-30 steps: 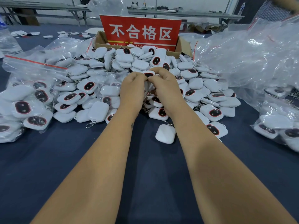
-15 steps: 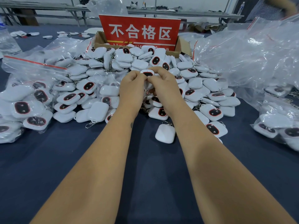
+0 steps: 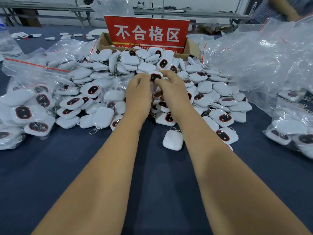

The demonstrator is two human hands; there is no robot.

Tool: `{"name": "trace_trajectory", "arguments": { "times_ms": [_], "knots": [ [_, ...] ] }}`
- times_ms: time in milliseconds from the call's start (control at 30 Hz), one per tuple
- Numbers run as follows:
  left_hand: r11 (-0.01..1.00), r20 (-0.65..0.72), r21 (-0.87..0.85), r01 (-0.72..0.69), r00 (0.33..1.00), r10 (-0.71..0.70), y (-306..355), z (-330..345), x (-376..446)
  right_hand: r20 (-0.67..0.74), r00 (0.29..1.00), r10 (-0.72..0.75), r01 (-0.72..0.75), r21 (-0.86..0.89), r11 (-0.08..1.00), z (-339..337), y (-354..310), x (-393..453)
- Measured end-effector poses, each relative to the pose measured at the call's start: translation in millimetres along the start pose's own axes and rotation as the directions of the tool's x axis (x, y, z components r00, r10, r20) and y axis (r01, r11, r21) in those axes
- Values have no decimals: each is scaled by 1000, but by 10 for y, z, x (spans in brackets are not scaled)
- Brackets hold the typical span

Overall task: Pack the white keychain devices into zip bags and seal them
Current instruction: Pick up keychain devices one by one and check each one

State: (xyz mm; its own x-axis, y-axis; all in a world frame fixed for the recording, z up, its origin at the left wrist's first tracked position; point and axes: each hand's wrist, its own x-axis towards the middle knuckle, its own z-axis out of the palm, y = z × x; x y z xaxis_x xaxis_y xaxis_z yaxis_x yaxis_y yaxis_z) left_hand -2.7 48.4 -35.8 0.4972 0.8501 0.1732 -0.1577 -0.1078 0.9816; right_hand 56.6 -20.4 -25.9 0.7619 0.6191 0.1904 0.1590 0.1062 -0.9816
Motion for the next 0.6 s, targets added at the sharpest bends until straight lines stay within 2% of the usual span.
{"name": "trace_trajectory", "arguments": {
  "times_ms": [200, 367, 500, 600],
  "knots": [
    [994, -85, 63, -88, 992, 93, -1, -43, 51, -186, 980, 74, -26, 250, 968, -43, -69, 35],
    [997, -158, 21, -72, 985, 75, 42, -74, 80, -133, 990, 48, 28, 518, 855, -41, -175, 26],
    [997, -119, 21, -76, 990, 78, 68, -81, 76, -81, 997, 12, 36, 571, 820, -5, -208, -6],
    [997, -104, 16, -79, 991, 80, 68, -76, 64, -78, 997, -5, 42, 485, 874, 17, -175, -10]
  ]
}}
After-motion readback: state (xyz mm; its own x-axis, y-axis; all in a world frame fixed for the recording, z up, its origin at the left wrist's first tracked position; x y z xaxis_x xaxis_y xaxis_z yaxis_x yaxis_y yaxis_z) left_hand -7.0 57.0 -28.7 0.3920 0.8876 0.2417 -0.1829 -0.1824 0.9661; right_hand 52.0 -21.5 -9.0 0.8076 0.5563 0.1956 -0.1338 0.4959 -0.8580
